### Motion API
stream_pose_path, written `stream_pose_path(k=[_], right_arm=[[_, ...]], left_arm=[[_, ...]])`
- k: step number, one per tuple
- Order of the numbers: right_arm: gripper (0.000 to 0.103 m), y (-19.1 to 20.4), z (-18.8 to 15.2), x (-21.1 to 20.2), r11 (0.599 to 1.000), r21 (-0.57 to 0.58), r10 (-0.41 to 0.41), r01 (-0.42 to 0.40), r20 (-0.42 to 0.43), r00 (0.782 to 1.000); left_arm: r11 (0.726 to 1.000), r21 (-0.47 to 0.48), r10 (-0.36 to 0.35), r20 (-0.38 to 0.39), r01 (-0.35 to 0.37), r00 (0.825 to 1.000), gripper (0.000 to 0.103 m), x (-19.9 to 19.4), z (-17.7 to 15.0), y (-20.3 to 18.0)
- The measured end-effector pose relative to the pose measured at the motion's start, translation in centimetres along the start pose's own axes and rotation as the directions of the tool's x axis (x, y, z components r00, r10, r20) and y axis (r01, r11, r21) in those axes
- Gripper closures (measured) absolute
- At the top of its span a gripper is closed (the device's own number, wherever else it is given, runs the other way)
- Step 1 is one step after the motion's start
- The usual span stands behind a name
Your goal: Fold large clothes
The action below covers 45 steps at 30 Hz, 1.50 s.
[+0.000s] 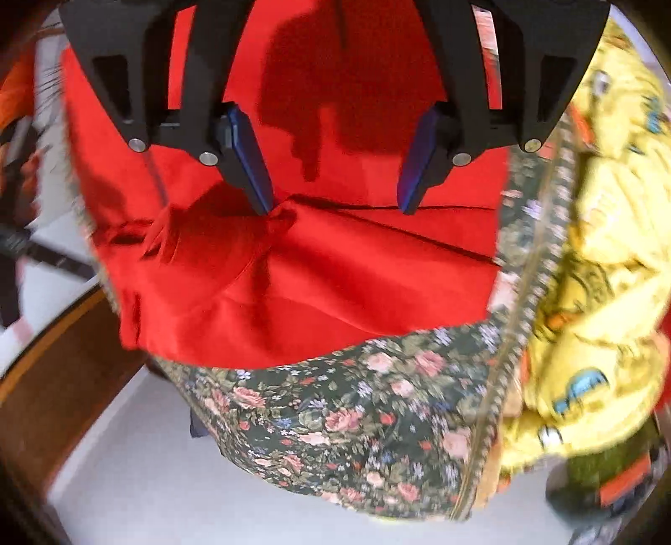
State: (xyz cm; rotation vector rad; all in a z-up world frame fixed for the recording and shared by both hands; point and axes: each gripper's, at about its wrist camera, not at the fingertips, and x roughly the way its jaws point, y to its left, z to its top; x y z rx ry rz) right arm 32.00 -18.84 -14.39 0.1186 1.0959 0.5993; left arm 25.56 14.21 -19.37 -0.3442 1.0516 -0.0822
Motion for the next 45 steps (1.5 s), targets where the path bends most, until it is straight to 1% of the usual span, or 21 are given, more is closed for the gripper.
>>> stream_pose_path(k=[4, 5, 8, 10, 11, 12, 13, 14, 15, 17, 22, 27, 28, 32, 33, 35, 37, 41, 43, 44, 45], right_arm=[[0.051, -1.4, 0.2, 2.9, 0.997, 0.073, 0.015, -0.010, -0.057, 0.998], [0.051, -1.9, 0.2, 3.8, 0.995, 0.098, 0.019, -0.012, -0.069, 0.997], [0.051, -2.6, 0.1, 5.0, 0.990, 0.136, 0.046, -0.036, -0.073, 0.996], [0.051, -2.0, 0.3, 4.7, 0.993, 0.104, 0.054, -0.049, -0.048, 0.997], [0.056, -1.5, 0.4, 4.7, 0.995, 0.081, 0.068, -0.064, -0.051, 0.996], [0.064, -1.1, 0.5, 4.7, 0.996, 0.061, 0.072, -0.068, -0.056, 0.996], [0.067, -0.7, 0.5, 4.7, 0.997, 0.041, 0.061, -0.059, -0.053, 0.997], [0.073, -0.1, 0.5, 4.3, 0.999, 0.013, 0.047, -0.047, -0.042, 0.998], [0.084, 0.2, 0.6, 4.1, 0.999, 0.000, 0.050, -0.050, -0.036, 0.998], [0.092, 0.7, 0.6, 2.8, 0.997, -0.003, 0.082, -0.082, -0.015, 0.997], [0.094, 2.0, 0.2, -1.2, 0.995, -0.046, 0.091, -0.089, 0.050, 0.995], [0.094, 2.9, -1.1, -3.7, 0.994, -0.090, 0.070, -0.064, 0.061, 0.996], [0.094, 2.8, -1.3, -3.7, 0.994, -0.089, 0.062, -0.057, 0.057, 0.996], [0.094, 1.2, -2.9, -2.7, 0.998, -0.066, -0.013, 0.014, 0.023, 1.000], [0.094, 0.6, -3.3, -2.3, 0.998, -0.050, -0.026, 0.026, 0.010, 1.000], [0.094, -0.8, -4.0, -1.5, 0.998, -0.019, -0.055, 0.054, -0.025, 0.998], [0.094, -1.6, -4.6, -1.3, 0.998, 0.002, -0.061, 0.061, -0.040, 0.997], [0.094, -2.4, -5.1, -2.2, 0.998, 0.020, -0.065, 0.065, -0.037, 0.997], [0.092, -2.3, -4.9, -2.8, 0.997, 0.009, -0.078, 0.079, -0.036, 0.996], [0.087, -2.1, -4.7, -3.0, 0.997, 0.005, -0.077, 0.077, -0.036, 0.996], [0.078, -2.0, -4.6, -3.2, 0.997, 0.002, -0.075, 0.075, -0.032, 0.997]], left_arm=[[0.989, -0.117, -0.090, -0.023, 0.087, 0.996, 0.042, 1.6, 0.5, 0.8], [0.986, -0.138, -0.094, -0.006, 0.093, 0.996, 0.042, 1.8, 0.6, 1.0], [0.989, -0.136, -0.050, 0.017, 0.052, 0.999, 0.042, 2.2, 0.8, 0.8], [0.988, -0.144, -0.049, 0.007, 0.050, 0.999, 0.042, 2.7, 1.0, 0.9], [0.987, -0.149, -0.056, 0.001, 0.056, 0.998, 0.042, 2.8, 1.1, 1.0], [0.986, -0.156, -0.065, -0.008, 0.063, 0.998, 0.042, 3.0, 1.2, 1.0], [0.985, -0.160, -0.069, -0.013, 0.067, 0.998, 0.042, 3.0, 1.2, 1.1], [0.983, -0.167, -0.075, -0.016, 0.071, 0.997, 0.042, 3.0, 1.2, 1.0], [0.982, -0.171, -0.079, -0.016, 0.075, 0.997, 0.042, 2.9, 1.1, 0.8], [0.983, -0.169, -0.080, -0.019, 0.076, 0.997, 0.042, 2.7, 1.0, 0.4], [0.984, -0.161, -0.089, -0.038, 0.081, 0.995, 0.042, 1.8, 0.5, -0.6], [0.967, -0.209, -0.157, -0.043, 0.145, 0.987, 0.042, 1.1, -0.3, -0.8], [0.968, -0.208, -0.154, -0.044, 0.142, 0.987, 0.042, 1.0, -0.4, -0.9], [0.985, -0.155, -0.082, -0.052, 0.073, 0.995, 0.042, 1.1, -1.2, -1.9], [0.986, -0.151, -0.084, -0.067, 0.073, 0.994, 0.042, 1.5, -1.5, -2.0], [0.979, -0.178, -0.121, -0.095, 0.103, 0.988, 0.042, 2.4, -2.0, -2.0], [0.967, -0.216, -0.163, -0.105, 0.137, 0.981, 0.042, 3.2, -2.3, -2.0], [0.948, -0.246, -0.235, -0.108, 0.203, 0.966, 0.042, 4.4, -2.4, -3.0], [0.951, -0.233, -0.234, -0.103, 0.206, 0.967, 0.042, 4.8, -2.1, -3.8], [0.959, -0.209, -0.215, -0.095, 0.191, 0.972, 0.047, 4.8, -1.9, -4.4], [0.970, -0.171, -0.192, -0.086, 0.175, 0.978, 0.055, 4.8, -1.8, -5.1]])
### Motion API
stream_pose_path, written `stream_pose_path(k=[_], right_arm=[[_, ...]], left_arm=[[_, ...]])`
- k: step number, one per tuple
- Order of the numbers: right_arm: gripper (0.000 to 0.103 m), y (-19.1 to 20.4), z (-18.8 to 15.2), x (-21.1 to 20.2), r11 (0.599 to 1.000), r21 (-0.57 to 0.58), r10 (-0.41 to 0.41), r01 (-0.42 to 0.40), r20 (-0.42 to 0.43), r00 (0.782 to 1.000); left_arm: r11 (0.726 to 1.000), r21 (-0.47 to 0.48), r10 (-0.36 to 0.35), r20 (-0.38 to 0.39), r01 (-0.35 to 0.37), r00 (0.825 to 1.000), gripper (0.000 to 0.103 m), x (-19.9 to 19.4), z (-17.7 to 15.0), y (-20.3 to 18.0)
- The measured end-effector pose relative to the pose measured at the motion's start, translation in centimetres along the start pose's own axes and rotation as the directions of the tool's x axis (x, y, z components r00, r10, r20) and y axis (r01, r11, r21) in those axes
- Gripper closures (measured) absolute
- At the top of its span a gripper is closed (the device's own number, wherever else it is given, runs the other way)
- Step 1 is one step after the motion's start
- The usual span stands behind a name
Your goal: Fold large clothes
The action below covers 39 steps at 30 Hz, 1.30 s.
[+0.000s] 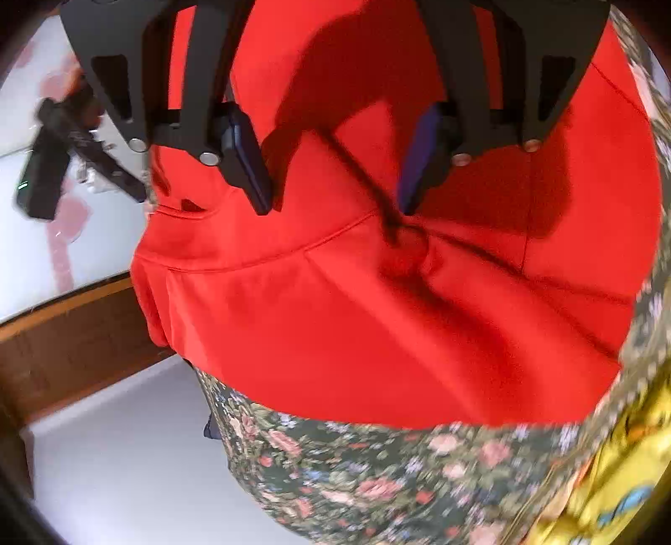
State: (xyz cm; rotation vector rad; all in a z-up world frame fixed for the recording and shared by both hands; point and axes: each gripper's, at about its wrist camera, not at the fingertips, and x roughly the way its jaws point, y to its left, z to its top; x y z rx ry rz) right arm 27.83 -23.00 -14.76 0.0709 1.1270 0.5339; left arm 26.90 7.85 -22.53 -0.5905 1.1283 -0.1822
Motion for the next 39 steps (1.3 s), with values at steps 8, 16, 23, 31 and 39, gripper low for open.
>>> stream_pose_path(k=[8, 16, 23, 31, 39], right_arm=[[0.062, 2.8, 1.2, -0.8, 0.997, -0.072, 0.021, -0.016, 0.075, 0.997], [0.061, 5.1, 1.9, 2.5, 0.996, -0.081, 0.040, -0.037, 0.034, 0.999], [0.061, 3.6, -0.1, 6.3, 0.999, -0.050, 0.007, -0.012, -0.087, 0.996], [0.051, 1.9, -0.9, 2.7, 0.995, -0.075, -0.064, 0.059, -0.066, 0.996], [0.051, -0.2, 0.1, -0.1, 0.991, -0.052, -0.126, 0.126, 0.014, 0.992]], left_arm=[[0.939, 0.243, 0.203, 0.175, -0.242, 0.964, 0.096, -3.0, -0.7, -2.8], [0.924, 0.305, 0.203, 0.119, -0.230, 0.972, 0.094, -4.0, -1.1, -0.9], [0.929, 0.238, 0.272, 0.085, -0.284, 0.959, 0.054, -1.8, -2.4, 1.7], [0.934, 0.177, 0.300, 0.074, -0.309, 0.951, 0.048, -4.6, -2.7, 5.3], [0.932, 0.063, 0.345, 0.154, -0.357, 0.926, 0.046, -10.0, -0.2, 10.0]])
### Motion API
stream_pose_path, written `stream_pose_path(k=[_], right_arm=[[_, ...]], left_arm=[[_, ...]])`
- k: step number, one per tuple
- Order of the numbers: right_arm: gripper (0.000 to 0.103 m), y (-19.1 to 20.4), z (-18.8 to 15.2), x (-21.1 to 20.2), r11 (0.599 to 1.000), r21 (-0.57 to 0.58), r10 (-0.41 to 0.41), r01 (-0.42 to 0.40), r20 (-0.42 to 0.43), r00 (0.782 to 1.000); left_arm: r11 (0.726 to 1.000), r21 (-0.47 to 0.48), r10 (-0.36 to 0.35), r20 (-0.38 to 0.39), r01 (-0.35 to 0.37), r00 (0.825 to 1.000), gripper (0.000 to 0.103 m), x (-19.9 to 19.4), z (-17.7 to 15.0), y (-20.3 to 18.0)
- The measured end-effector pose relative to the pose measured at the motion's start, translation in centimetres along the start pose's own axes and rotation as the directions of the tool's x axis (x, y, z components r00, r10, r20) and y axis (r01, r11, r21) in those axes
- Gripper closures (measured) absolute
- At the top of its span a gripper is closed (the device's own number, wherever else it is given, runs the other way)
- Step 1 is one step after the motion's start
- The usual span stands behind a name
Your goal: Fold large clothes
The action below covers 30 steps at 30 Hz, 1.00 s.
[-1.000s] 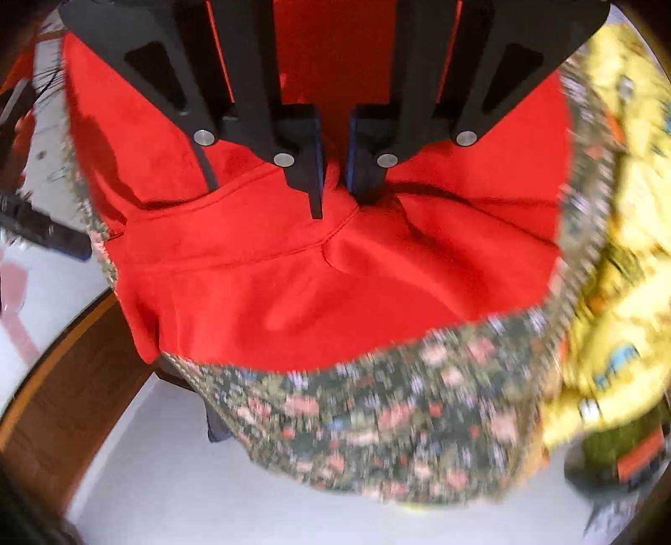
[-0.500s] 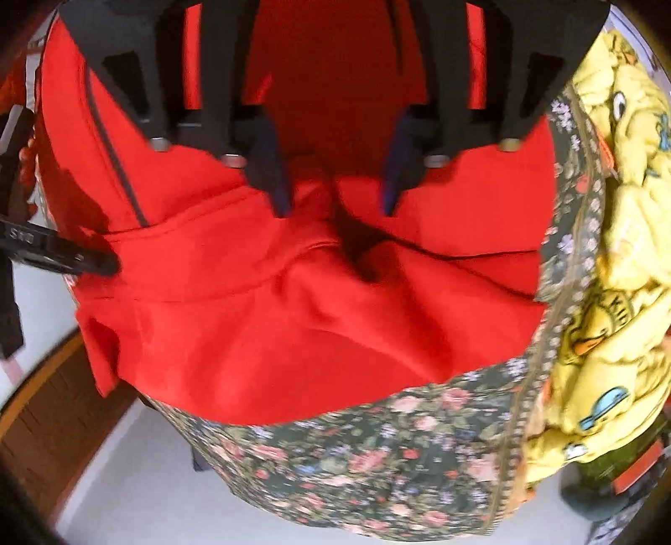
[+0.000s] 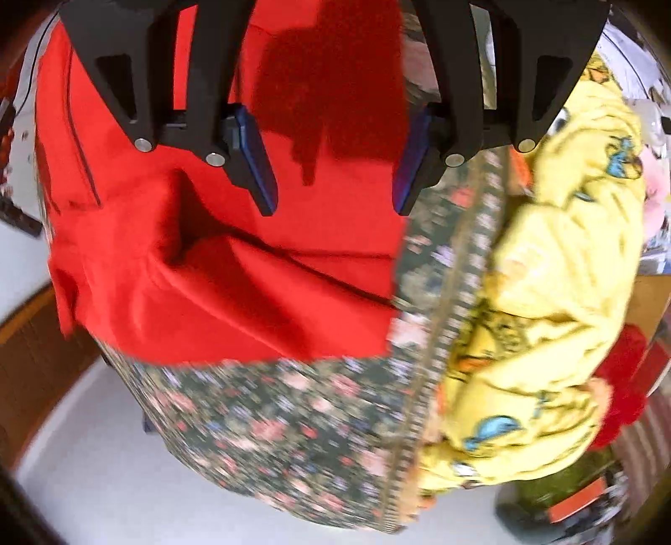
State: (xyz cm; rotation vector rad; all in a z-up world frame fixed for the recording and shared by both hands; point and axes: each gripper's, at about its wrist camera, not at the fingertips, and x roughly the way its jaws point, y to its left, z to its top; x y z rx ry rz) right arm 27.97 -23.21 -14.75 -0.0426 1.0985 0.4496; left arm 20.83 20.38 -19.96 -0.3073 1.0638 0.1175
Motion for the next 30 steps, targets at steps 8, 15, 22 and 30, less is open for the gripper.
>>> stream_pose_path(k=[8, 15, 22, 30], right_arm=[[0.051, -3.3, 3.5, 0.2, 0.989, 0.149, 0.015, -0.022, 0.044, 0.999], [0.048, -4.2, 6.9, 3.0, 0.962, 0.263, 0.060, -0.077, 0.069, 0.996], [0.046, -5.1, 9.2, 7.7, 0.953, 0.301, 0.039, -0.038, 0.003, 0.999], [0.046, -6.0, 9.4, 7.7, 0.962, 0.273, -0.012, 0.008, 0.015, 1.000]], left_arm=[[0.988, -0.126, -0.090, -0.023, 0.086, 0.996, 0.045, 3.1, 4.4, 3.1], [0.978, -0.185, -0.115, -0.070, 0.100, 0.991, 0.045, 8.8, 7.9, 3.8], [0.962, -0.221, -0.195, -0.148, 0.159, 0.970, 0.045, 14.4, 8.2, 3.5], [0.953, -0.226, -0.228, -0.108, 0.200, 0.968, 0.068, 14.5, 8.0, 3.1]])
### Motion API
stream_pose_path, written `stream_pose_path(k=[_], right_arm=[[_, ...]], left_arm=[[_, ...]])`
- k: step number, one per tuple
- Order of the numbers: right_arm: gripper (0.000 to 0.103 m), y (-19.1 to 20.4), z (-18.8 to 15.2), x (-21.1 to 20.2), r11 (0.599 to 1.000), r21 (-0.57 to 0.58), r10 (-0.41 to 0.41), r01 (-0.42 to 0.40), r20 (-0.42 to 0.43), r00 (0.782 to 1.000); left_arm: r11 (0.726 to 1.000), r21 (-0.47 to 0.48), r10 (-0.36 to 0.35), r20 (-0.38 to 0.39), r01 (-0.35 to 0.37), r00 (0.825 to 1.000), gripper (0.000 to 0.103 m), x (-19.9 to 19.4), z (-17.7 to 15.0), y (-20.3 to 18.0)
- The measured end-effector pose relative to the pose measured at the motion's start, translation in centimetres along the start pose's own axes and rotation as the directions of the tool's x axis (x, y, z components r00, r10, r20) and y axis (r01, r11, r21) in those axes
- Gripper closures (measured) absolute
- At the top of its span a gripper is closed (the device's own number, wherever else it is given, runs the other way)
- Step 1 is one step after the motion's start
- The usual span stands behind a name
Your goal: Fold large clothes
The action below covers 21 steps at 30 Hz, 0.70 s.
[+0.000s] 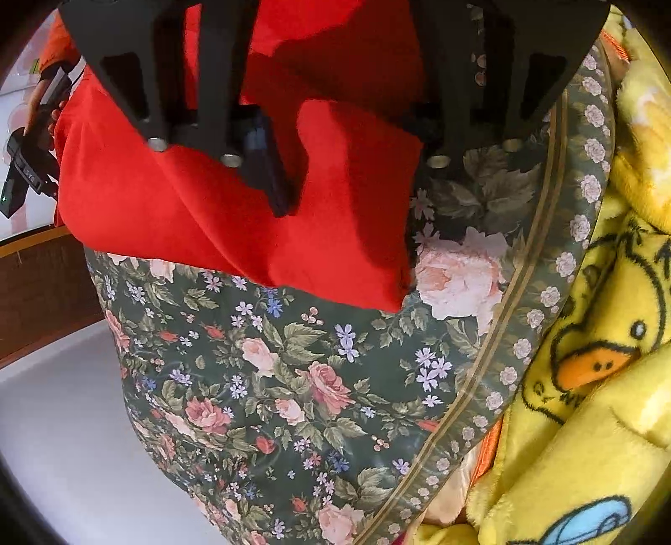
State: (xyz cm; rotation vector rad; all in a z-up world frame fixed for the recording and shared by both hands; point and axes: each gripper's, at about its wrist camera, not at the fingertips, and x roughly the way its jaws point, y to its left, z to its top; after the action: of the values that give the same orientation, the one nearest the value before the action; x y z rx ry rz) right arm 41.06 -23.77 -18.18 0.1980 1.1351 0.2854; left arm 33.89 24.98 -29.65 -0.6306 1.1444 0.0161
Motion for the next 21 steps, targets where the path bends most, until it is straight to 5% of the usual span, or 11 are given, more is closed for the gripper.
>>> stream_pose_path(k=[5, 7, 9, 10, 15, 21], right_arm=[[0.044, -0.7, 0.1, 0.8, 1.000, 0.002, -0.011, 0.011, 0.005, 1.000], [0.044, -0.5, 0.4, 0.9, 1.000, 0.007, -0.015, 0.015, 0.006, 1.000], [0.078, 0.2, 1.0, 1.0, 1.000, -0.006, 0.015, -0.015, -0.006, 1.000], [0.083, 0.6, 1.3, 1.1, 1.000, -0.004, 0.023, -0.023, -0.014, 1.000], [0.090, 3.0, 3.0, 0.7, 0.997, -0.079, 0.016, -0.014, 0.028, 0.999], [0.090, 5.5, 5.8, 1.0, 0.990, -0.138, 0.013, 0.000, 0.099, 0.995]], left_arm=[[0.999, 0.036, 0.040, 0.033, -0.041, 0.999, 0.090, -0.7, 0.2, -1.1], [0.990, 0.108, 0.082, 0.063, -0.089, 0.995, 0.091, -1.4, 0.2, -2.6], [0.970, 0.185, 0.138, 0.117, -0.159, 0.983, 0.091, -2.4, 0.4, -4.3], [0.964, 0.202, 0.148, 0.143, -0.176, 0.979, 0.091, -3.0, 0.7, -4.8], [0.951, 0.209, 0.171, 0.258, -0.228, 0.951, 0.091, -6.4, 3.6, -6.2], [0.943, 0.185, 0.217, 0.289, -0.277, 0.932, 0.091, -6.6, 6.8, -5.4]])
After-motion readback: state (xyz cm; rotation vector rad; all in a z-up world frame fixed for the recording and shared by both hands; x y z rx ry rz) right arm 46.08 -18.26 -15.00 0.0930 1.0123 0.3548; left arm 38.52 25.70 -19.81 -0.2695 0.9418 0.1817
